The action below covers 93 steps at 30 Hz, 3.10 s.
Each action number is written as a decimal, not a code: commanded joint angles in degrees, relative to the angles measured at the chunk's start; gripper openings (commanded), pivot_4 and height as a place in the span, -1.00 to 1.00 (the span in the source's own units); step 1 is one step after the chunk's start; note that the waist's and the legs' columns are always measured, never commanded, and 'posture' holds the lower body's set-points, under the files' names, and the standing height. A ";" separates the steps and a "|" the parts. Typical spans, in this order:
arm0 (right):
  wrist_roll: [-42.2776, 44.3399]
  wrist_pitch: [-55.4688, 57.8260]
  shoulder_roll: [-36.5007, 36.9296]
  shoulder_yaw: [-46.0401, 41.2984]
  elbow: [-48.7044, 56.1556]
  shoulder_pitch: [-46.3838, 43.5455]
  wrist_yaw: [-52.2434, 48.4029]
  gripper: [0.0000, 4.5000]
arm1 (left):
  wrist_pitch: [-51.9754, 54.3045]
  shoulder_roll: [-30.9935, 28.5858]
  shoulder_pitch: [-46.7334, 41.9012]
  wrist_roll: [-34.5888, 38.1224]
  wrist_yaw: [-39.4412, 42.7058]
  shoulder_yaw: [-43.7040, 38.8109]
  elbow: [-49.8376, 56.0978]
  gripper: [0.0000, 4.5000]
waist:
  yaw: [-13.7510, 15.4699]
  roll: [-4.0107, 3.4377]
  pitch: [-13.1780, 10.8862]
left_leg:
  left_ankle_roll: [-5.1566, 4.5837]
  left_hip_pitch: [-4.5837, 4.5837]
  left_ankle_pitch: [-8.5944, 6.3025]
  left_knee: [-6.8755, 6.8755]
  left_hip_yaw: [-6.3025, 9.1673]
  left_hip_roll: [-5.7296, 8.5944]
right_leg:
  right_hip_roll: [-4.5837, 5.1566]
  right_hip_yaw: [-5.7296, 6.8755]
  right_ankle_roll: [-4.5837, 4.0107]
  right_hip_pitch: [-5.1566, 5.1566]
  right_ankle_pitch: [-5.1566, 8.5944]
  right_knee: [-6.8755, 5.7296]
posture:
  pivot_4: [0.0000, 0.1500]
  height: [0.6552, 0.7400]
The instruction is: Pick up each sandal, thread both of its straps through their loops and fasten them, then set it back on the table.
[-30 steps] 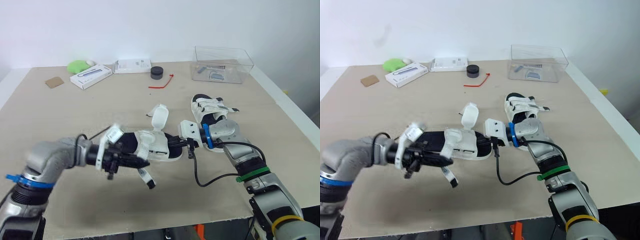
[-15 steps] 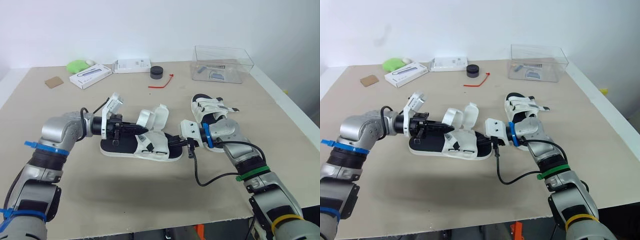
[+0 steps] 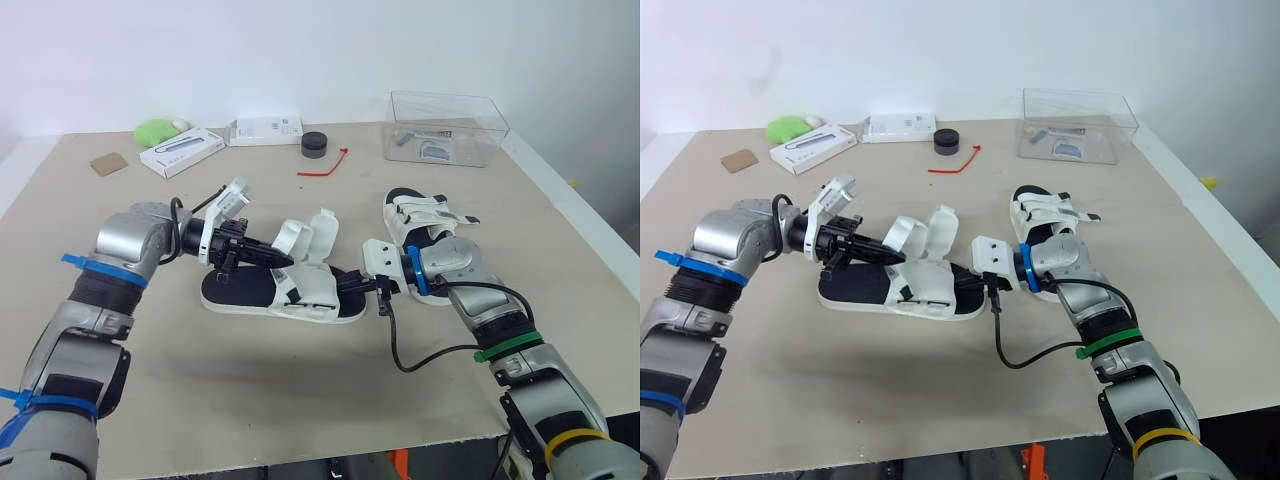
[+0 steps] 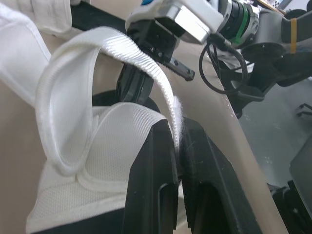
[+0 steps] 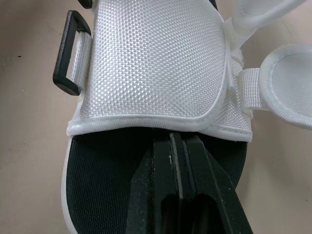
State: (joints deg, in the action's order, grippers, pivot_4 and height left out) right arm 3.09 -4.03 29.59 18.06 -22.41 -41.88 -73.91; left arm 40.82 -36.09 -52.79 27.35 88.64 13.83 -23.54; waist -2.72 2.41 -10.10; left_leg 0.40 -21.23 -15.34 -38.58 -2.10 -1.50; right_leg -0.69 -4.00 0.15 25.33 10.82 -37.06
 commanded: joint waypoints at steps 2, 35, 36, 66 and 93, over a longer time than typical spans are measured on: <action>-0.86 0.06 1.17 -0.61 0.31 -0.48 0.09 -1.00 | -2.50 0.34 -2.97 -2.93 2.08 0.77 -1.50 -0.99 | 0.00 0.00 0.00 | 0.00 0.00 0.00 0.00 0.01 0.00 | 0.00 0.01 0.00 0.00 0.00 0.00 | 1.00 1.00; -1.20 -0.50 0.16 -0.22 -1.52 -1.87 -0.25 -1.00 | 12.50 -3.01 6.40 5.31 -0.56 -7.42 15.49 0.88 | -0.12 -0.01 -0.01 | -0.02 -0.02 -0.01 0.00 -0.02 -0.04 | -0.01 -0.04 0.01 0.05 0.01 -0.01 | 1.00 1.00; -1.24 -0.58 0.06 -0.20 -1.73 -1.95 -0.28 -1.00 | 12.46 -3.59 7.60 5.39 -1.20 -7.54 16.41 0.88 | -0.16 -0.01 -0.01 | -0.02 0.00 -0.01 0.01 -0.02 -0.04 | -0.01 -0.06 0.01 0.05 0.01 -0.01 | 1.00 1.00; -1.33 -0.83 -0.51 -0.19 -2.01 -1.92 -1.06 -1.00 | -4.37 -7.73 19.80 -2.80 -5.97 -4.23 18.73 0.66 | -0.07 -0.01 -0.01 | -0.02 0.00 -0.01 0.01 -0.02 -0.07 | -0.02 0.00 -0.04 0.05 0.02 -0.02 | 1.00 1.00; -1.55 -1.23 -0.05 -0.24 -1.90 -1.71 -0.92 -1.00 | 20.68 -0.17 11.18 17.18 -12.82 -18.26 15.05 -0.99 | 0.02 0.01 0.00 | -0.03 -0.03 -0.02 -0.05 0.09 -0.05 | 0.02 0.13 -0.03 -0.01 0.03 -0.01 | 1.00 1.00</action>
State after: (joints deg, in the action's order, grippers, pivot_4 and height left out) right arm 1.93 -5.16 29.16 18.00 -24.58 -43.48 -74.72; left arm 60.56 -36.52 -41.29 42.79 78.43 -2.33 -9.63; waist -2.70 2.42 -10.10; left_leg 0.37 -21.26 -15.36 -38.61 -2.03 -1.55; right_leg -0.67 -3.89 0.13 25.33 10.84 -37.07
